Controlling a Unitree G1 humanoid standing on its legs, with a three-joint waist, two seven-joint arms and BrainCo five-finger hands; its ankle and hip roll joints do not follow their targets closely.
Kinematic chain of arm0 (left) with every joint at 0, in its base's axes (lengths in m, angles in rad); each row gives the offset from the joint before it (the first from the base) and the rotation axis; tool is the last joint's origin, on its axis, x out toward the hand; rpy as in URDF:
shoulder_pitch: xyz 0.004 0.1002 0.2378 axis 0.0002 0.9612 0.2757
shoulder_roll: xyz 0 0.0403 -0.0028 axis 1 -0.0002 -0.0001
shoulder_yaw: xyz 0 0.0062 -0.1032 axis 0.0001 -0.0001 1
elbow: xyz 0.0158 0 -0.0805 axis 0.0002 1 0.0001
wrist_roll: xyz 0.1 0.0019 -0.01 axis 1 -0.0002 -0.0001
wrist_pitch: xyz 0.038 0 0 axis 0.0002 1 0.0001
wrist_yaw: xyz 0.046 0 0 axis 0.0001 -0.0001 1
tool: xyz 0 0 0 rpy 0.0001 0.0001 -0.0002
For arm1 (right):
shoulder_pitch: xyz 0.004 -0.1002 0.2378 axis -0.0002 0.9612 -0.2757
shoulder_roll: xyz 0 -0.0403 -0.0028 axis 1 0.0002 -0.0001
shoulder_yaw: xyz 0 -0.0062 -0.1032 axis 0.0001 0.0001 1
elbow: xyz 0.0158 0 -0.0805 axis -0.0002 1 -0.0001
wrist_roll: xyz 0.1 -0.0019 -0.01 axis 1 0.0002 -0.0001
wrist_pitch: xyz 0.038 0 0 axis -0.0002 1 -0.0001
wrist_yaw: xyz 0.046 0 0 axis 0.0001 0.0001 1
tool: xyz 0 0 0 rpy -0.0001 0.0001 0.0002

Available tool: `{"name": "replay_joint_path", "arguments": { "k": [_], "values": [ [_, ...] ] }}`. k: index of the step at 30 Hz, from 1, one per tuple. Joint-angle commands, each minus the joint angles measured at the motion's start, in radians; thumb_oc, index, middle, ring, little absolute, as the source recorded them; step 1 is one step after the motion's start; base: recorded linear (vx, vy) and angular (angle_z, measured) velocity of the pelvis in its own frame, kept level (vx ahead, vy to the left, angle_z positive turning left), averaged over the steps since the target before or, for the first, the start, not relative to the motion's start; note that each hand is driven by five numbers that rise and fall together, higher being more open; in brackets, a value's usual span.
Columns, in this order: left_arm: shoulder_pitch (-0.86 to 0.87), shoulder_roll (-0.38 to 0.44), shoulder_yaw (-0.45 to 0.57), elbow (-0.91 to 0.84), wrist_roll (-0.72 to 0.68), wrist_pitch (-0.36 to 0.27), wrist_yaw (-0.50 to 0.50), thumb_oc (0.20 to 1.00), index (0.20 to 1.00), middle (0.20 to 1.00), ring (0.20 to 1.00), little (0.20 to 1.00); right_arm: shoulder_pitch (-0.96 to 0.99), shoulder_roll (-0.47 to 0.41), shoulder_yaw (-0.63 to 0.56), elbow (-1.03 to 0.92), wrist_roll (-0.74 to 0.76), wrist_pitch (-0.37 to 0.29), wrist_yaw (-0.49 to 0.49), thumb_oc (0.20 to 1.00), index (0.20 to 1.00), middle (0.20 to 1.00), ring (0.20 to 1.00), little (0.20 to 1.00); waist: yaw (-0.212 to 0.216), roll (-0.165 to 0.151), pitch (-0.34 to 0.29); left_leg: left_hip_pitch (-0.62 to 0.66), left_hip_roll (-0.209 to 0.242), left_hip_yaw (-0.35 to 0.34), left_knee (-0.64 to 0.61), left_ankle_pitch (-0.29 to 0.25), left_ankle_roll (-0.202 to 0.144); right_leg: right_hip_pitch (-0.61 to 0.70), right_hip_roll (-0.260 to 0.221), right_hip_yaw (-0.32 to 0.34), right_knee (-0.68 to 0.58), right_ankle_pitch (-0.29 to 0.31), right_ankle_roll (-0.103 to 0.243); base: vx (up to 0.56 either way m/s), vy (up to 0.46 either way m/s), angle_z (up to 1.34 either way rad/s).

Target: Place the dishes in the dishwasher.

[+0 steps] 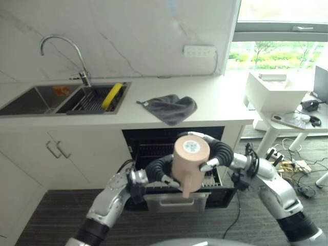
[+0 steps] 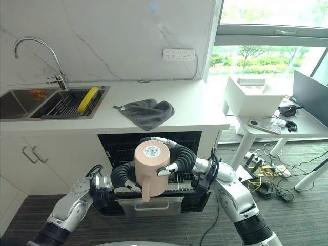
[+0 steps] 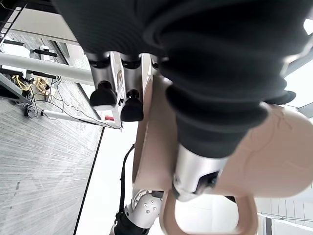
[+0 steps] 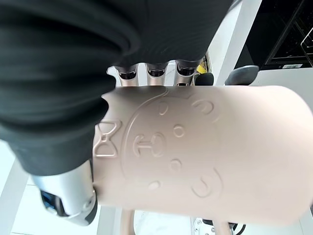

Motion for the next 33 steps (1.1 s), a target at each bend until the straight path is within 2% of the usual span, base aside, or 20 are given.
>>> {"name": "replay_joint_path", "arguments": {
  "k": [1,9,17,18,24,33],
  "values": [
    [-0.129,0.019,0.001,0.010,-0.001,-0.052,0.007,0.200,0.200,0.200,0.200,0.200,-0.122,-0.004,0.014,-0.103,-0.003,-0.026,0.062,0.200,0.200,0.200,0.200,0.200,0.017,0.007,0.061,0.042,0.054,0.001,0.007,-0.075,-0.011,0.077,-0.055,-0.047,0.007,-0.108,0.063,0.00,0.000,0.00],
    [-0.129,0.017,0.005,0.003,-0.001,-0.047,0.012,0.200,0.200,0.200,0.200,0.200,-0.125,-0.002,0.014,-0.105,-0.010,-0.047,0.072,0.200,0.200,0.200,0.200,0.200,0.018,0.005,0.063,0.042,0.055,0.001,0.007,-0.074,-0.011,0.078,-0.055,-0.047,0.007,-0.108,0.062,0.00,0.000,0.00],
    [-0.116,0.003,0.013,0.019,0.001,-0.028,0.049,0.200,0.200,0.200,0.200,0.200,-0.126,-0.007,-0.002,-0.107,-0.020,-0.102,0.052,0.200,0.200,0.200,0.200,0.200,0.020,0.005,0.063,0.041,0.055,0.002,0.007,-0.074,-0.011,0.079,-0.055,-0.048,0.007,-0.109,0.062,0.00,0.000,0.00],
    [-0.108,-0.006,0.018,0.020,0.000,-0.011,0.047,1.000,1.000,1.000,1.000,1.000,-0.122,-0.007,-0.012,-0.105,-0.028,-0.109,0.052,0.200,0.200,0.200,0.200,0.200,0.021,0.005,0.063,0.040,0.055,0.000,0.007,-0.074,-0.011,0.078,-0.054,-0.048,0.007,-0.110,0.062,0.00,0.000,0.00],
    [-0.086,-0.014,0.037,0.018,-0.025,0.008,0.055,1.000,1.000,1.000,1.000,1.000,-0.103,-0.028,-0.048,-0.104,-0.037,-0.132,0.015,0.200,0.200,0.200,0.200,0.200,0.020,0.004,0.064,0.041,0.057,0.000,0.007,-0.074,-0.011,0.079,-0.053,-0.049,0.007,-0.111,0.061,0.00,0.000,0.00],
    [-0.039,-0.021,0.079,0.024,-0.036,-0.008,0.063,1.000,1.000,1.000,1.000,1.000,-0.064,-0.033,-0.099,-0.085,-0.041,-0.157,-0.026,0.200,0.200,0.200,0.200,0.200,0.023,0.004,0.067,0.041,0.057,0.000,0.007,-0.075,-0.011,0.079,-0.053,-0.051,0.007,-0.111,0.060,0.00,0.000,0.00]
  ]
}}
